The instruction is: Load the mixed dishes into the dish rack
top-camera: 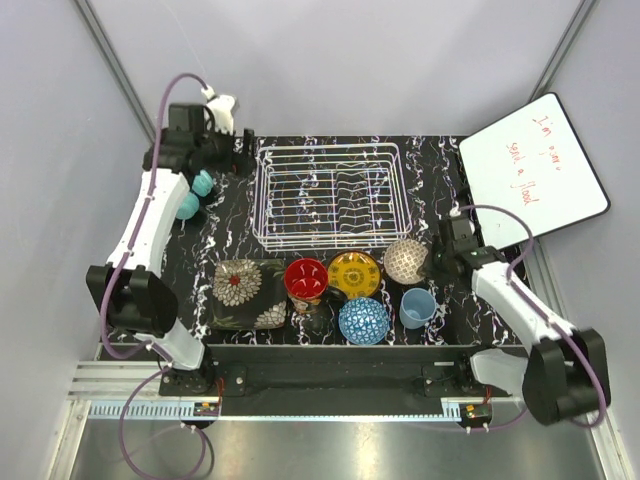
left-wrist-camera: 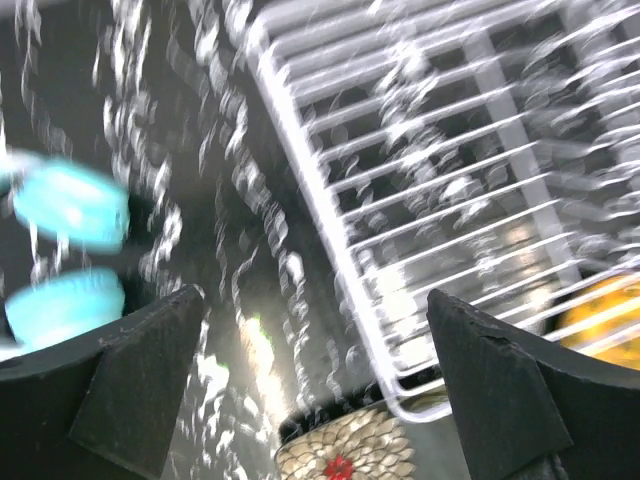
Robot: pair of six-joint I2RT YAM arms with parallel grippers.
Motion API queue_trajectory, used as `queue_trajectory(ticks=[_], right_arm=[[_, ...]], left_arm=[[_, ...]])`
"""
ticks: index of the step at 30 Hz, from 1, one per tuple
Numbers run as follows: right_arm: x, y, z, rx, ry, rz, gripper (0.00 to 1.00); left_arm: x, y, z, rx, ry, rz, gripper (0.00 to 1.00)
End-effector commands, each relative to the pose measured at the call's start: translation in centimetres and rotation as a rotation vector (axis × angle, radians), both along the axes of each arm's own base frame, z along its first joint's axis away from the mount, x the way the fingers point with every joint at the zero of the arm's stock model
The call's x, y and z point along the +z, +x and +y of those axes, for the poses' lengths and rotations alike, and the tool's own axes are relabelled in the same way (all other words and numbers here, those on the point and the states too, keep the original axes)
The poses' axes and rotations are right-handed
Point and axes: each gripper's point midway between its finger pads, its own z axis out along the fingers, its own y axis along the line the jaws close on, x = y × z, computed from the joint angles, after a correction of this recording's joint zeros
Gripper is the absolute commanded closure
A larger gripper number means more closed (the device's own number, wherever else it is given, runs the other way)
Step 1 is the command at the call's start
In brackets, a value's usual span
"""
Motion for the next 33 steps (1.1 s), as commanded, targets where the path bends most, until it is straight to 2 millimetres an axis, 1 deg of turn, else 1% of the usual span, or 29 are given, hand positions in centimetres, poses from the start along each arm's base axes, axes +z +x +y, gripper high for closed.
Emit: queue_trajectory(ticks=[1, 2, 3, 4, 5, 6, 7, 8, 9, 10, 11, 12, 13, 14, 15, 16, 17, 18, 19, 20, 21, 22, 23, 25, 28, 29, 30, 32, 33], right_arm=[[8.9, 2.0, -1.6, -0.002, -0.085, -0.207, 1.0], [10.8, 1.9, -2.2, -0.013, -0.113, -0.222, 1.0], [11.7, 1.9, -2.6, -0.016, -0.129, -0.228, 1.0], [13.6, 2.0, -3.4, -0.035, -0.167, -0.246, 1.0], [14.5, 2.2, -3.9, -0.045, -0.195, -0.251, 1.0], [15.4, 2.5, -4.4, -0.063, -0.221, -0.26, 1.0], [18.1, 3.4, -5.3, -0.091, -0.267, -0.309, 1.0], [18.4, 4.6, -5.5, -0.099, -0.298, -0.299, 1.0], [19.3, 5.6, -5.9, -0.101, -0.338, -0.31, 1.0], [22.6, 7.3, -6.8, -0.153, -0.384, -0.383, 1.0], [21.6, 9.6, -6.7, -0.15, -0.439, -0.336, 1.0], [22.1, 11.1, -7.0, -0.163, -0.487, -0.336, 1.0], [25.6, 12.8, -8.1, -0.225, -0.581, -0.394, 1.0], [23.3, 15.6, -6.8, -0.182, -0.669, -0.332, 1.0], [23.6, 17.0, -6.9, -0.161, -0.758, -0.319, 1.0], [24.1, 19.7, -7.0, -0.199, -0.869, -0.307, 1.0], [24.2, 21.0, -6.2, -0.192, -0.916, -0.304, 1.0], [24.3, 22.2, -5.8, -0.192, -0.938, -0.305, 1.0], [23.6, 23.8, -4.5, -0.168, -0.886, -0.309, 1.0], [23.3, 24.5, -3.9, -0.161, -0.872, -0.313, 1.0], [23.3, 24.8, -3.1, -0.141, -0.922, -0.313, 1.0], [22.1, 25.6, -2.5, -0.128, -0.929, -0.308, 1.0], [21.4, 25.8, -2.2, -0.114, -0.926, -0.3, 1.0], [19.2, 26.2, -2.0, -0.092, -1.0, -0.268, 1.0], [17.5, 26.5, -1.1, -0.061, -1.062, -0.247, 1.0], [17.4, 26.6, -0.8, -0.04, -1.094, -0.243, 1.0], [17.2, 26.7, 0.4, -0.03, -1.12, -0.253, 1.0], [17.0, 26.7, 1.2, 0.002, -1.169, -0.249, 1.0], [16.5, 26.8, 1.7, 0.003, -1.205, -0.25, 1.0]], left_arm=[[6.1, 0.4, -3.9, -0.177, -0.141, -0.055, 0.01], [7.2, -0.5, -5.3, -0.234, -0.168, -0.052, 0.01], [9.0, -0.6, -6.1, -0.265, -0.179, -0.09, 0.01], [9.9, -1.1, -6.9, -0.299, -0.192, -0.104, 0.01], [10.7, -2.2, -8.6, -0.369, -0.207, -0.112, 0.01], [11.3, -2.8, -9.6, -0.405, -0.215, -0.122, 0.01], [11.9, -3.7, -10.4, -0.436, -0.22, -0.124, 0.01], [12.1, -5.0, -12.3, -0.504, -0.22, -0.123, 0.01], [11.9, -5.7, -13.2, -0.537, -0.214, -0.113, 0.01], [11.5, -6.6, -14.0, -0.563, -0.206, -0.087, 0.01], [11.0, -7.8, -15.7, -0.616, -0.192, -0.071, 0.01], [10.6, -8.5, -16.5, -0.636, -0.186, -0.057, 0.01], [9.9, -9.0, -17.2, -0.651, -0.178, -0.032, 0.01], [9.4, -10.1, -18.6, -0.682, -0.169, -0.014, 0.01], [9.2, -10.7, -19.2, -0.698, -0.16, -0.009, 0.01], [9.1, -11.6, -20.3, -0.721, -0.143, -0.01, 0.01], [8.7, -12.2, -20.8, -0.734, -0.133, -0.003, 0.01], [8.7, -12.8, -21.1, -0.745, -0.126, -0.006, 0.01], [8.5, -13.6, -21.7, -0.757, -0.115, -0.003, 0.01], [7.9, -14.1, -21.8, -0.758, -0.107, 0.017, 0.01], [8.0, -14.6, -21.8, -0.755, -0.103, 0.018, 0.01], [7.7, -15.3, -22.1, -0.747, -0.102, 0.038, 0.01], [6.7, -15.7, -22.1, -0.739, -0.091, 0.067, 0.01], [6.1, -16.8, -22.4, -0.75, -0.079, 0.085, 0.01], [5.0, -17.6, -22.4, -0.758, -0.057, 0.104, 0.01], [4.9, -17.7, -22.3, -0.756, -0.054, 0.108, 0.01], [5.1, -17.9, -22.2, -0.753, -0.054, 0.103, 0.01], [5.4, -18.1, -21.8, -0.741, -0.05, 0.09, 0.01], [5.4, -18.1, -21.5, -0.732, -0.038, 0.084, 0.01]])
